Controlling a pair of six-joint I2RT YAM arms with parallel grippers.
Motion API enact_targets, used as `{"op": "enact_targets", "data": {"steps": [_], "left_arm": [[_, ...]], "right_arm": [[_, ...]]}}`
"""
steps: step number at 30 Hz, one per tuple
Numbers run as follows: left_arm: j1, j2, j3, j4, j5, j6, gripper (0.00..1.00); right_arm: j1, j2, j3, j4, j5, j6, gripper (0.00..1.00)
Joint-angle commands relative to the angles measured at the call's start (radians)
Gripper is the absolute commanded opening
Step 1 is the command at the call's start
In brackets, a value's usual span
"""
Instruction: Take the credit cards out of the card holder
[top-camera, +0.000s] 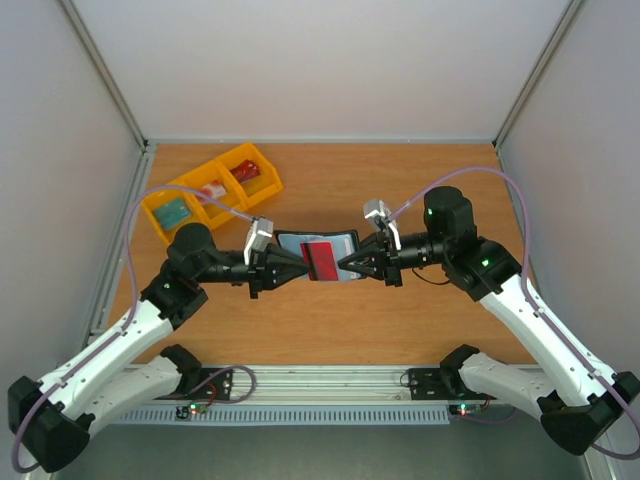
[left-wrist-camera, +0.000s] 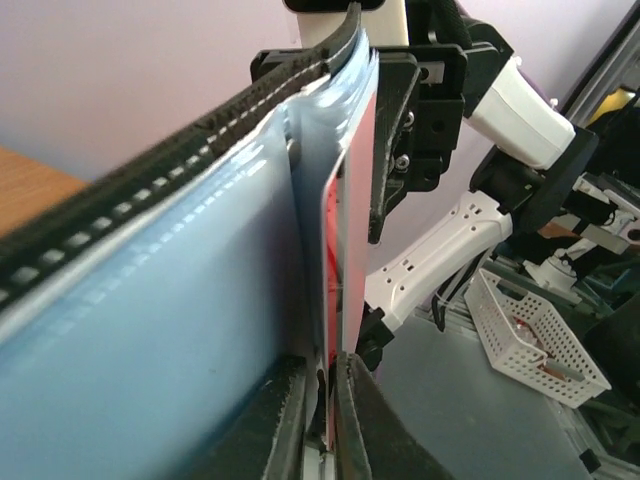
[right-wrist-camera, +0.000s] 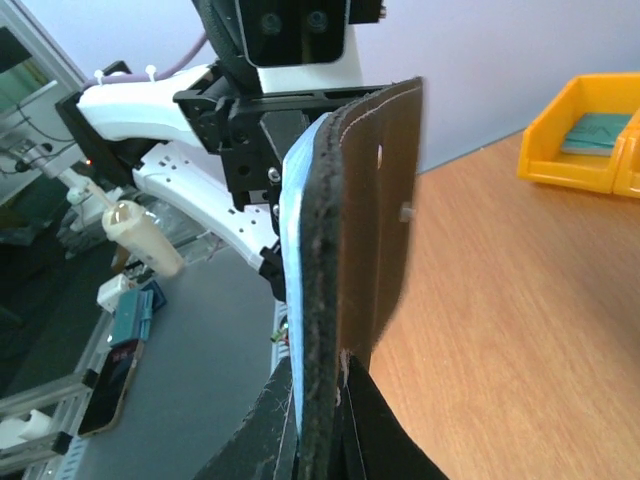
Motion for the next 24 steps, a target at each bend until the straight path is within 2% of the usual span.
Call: {"op": "enact_targets", "data": {"steps": [1,3,5,9,11,14,16,19,21,24], "left_arm": [[-0.015,0.020,-0.003,0.079,-0.010,-0.032,0.18],[-0.015,0.019,-0.002,0.079,-0.022,-0.051,0.27],[-0.016,0.021,-0.001,0.079,-0.026,-0.054,0.29],[-0.016,0.033,0.007,0.082,-0.040,-0.057,0.09],[-0.018,0.041,0.018,0.086,-0.025,-0.053,0.09],[-0.029,0.048,0.025,0.091,-0.014,-0.046,0.18],[-0.036,0.053,0.027,0.092,-0.008,-0.044,0.20],[-0.041,0.052,0.031,0.093,-0.002,-0.045,0.14],[-0.042,0.048,0.033,0.092,0.001,-0.042,0.02],[-0.041,0.036,0.031,0.074,-0.002,-0.039,0.00]], "right_arm": [[0.001,-0.011,0.017,0.057,-0.075,0.022,0.01],[0.001,-0.015,0.014,0.062,-0.079,0.025,0.01],[0.001,-0.016,0.011,0.067,-0.086,0.032,0.01],[0.001,-0.016,0.011,0.068,-0.095,0.032,0.01],[0.000,-0.015,0.011,0.068,-0.096,0.033,0.01],[0.001,-0.008,0.009,0.073,-0.098,0.035,0.01],[0.001,-0.003,0.008,0.077,-0.097,0.037,0.01],[0.001,-0.002,0.008,0.076,-0.093,0.034,0.01],[0.000,-0.002,0.010,0.070,-0.088,0.029,0.01],[0.001,-0.004,0.013,0.051,-0.075,0.017,0.01]]}}
